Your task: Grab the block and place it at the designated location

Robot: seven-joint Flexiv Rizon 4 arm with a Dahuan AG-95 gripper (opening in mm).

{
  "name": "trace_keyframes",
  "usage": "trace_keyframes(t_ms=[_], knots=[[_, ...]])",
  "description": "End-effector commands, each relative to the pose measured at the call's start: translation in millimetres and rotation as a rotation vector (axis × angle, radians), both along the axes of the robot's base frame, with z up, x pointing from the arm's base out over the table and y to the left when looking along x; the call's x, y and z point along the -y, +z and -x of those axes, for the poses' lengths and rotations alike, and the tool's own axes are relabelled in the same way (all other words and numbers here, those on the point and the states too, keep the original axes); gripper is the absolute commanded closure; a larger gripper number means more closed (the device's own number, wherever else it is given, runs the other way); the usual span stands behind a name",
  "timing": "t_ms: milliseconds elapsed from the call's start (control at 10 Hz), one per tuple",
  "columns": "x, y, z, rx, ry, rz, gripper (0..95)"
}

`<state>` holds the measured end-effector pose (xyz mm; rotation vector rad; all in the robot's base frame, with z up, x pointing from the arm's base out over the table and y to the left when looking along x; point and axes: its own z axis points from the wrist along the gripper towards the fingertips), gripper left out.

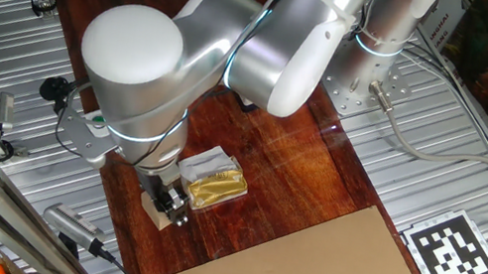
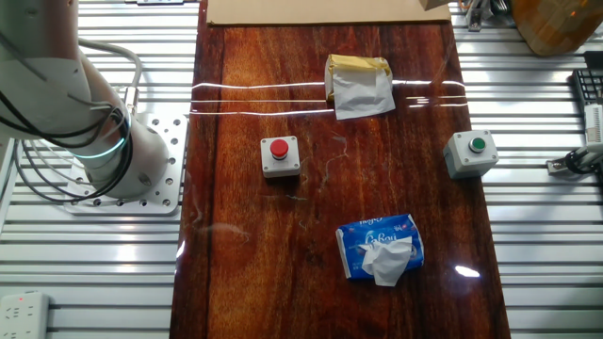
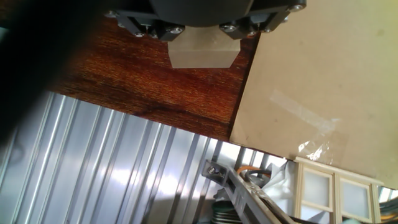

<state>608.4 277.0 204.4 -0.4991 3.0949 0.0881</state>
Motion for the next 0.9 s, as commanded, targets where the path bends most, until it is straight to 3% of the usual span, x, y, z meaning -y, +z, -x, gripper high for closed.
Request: trace_keyframes(t_ms=[100, 900], knots=[[-0.6, -0.1, -0.1, 0.0, -0.001, -0.001, 95.0], [-0.6, 0.1, -0.1, 0.002, -0.011, -0.001, 95.0]])
